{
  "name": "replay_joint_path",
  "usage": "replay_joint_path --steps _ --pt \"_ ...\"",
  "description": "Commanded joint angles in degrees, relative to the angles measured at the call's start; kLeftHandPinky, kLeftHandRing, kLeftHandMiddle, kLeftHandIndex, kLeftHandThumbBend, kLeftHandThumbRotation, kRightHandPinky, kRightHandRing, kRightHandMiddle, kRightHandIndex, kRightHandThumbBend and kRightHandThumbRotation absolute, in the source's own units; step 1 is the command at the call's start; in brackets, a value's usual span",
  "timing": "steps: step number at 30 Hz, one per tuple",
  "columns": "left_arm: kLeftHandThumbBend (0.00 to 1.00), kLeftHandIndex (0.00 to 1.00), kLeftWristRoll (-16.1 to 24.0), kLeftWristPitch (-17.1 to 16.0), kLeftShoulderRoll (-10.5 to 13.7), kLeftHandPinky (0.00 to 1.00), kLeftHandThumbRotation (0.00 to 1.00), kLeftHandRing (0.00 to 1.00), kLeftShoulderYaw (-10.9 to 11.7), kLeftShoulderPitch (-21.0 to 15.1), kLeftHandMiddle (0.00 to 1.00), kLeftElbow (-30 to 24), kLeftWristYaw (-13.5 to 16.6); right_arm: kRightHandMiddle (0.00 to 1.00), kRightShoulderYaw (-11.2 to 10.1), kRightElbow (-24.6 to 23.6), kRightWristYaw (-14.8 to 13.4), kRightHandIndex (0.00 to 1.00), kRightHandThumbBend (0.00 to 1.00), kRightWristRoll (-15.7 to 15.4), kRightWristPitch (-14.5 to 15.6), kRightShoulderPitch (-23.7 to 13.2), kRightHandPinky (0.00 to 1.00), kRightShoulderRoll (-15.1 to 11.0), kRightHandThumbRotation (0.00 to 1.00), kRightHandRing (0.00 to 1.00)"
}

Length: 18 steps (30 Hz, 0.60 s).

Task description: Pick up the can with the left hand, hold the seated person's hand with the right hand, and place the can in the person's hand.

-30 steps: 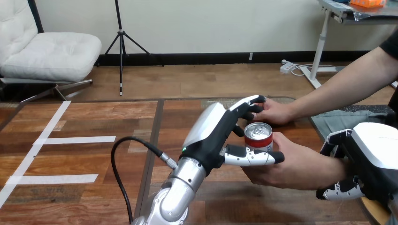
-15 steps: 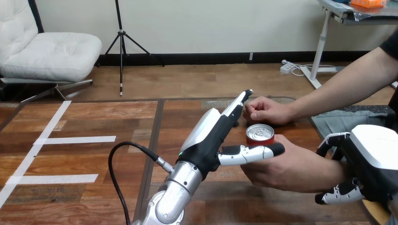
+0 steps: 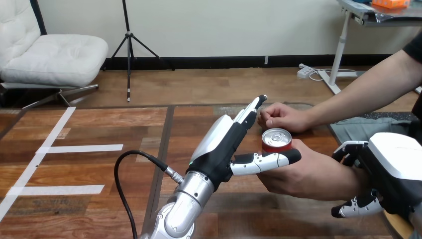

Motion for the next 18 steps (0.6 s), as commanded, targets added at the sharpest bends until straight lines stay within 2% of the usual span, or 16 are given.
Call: replay_joint_path --steps 1,7,8,18 --pt "0.98 1.0 0.1 -0.8 0.3 1.0 0.69 1.0 1.1 -1.9 1.0 -2.9 0.6 0.73 0.4 -3.6 0.3 0.71 0.95 -0.5 -0.7 -2.8 0.53 -0.1 0.0 0.68" --pt "0.97 1.0 0.1 -0.4 0.2 1.0 0.68 1.0 1.1 -1.8 1.0 -3.1 0.5 0.83 0.4 -3.9 1.2 0.79 0.96 -1.6 -0.6 -2.5 0.64 -0.5 0.0 0.79" --pt "0.96 1.0 0.2 -0.4 0.2 1.0 0.68 1.0 1.1 -1.8 1.0 -3.1 0.5 0.85 0.4 -3.9 1.3 0.82 0.96 -1.7 -0.6 -2.5 0.69 -0.5 0.0 0.83" --pt "0.95 1.0 0.2 -0.3 0.2 1.0 0.67 1.0 1.2 -1.9 1.0 -2.9 0.7 0.96 0.4 -3.7 2.2 0.9 0.96 -3.0 -1.5 -2.6 0.92 -1.0 0.02 0.97"
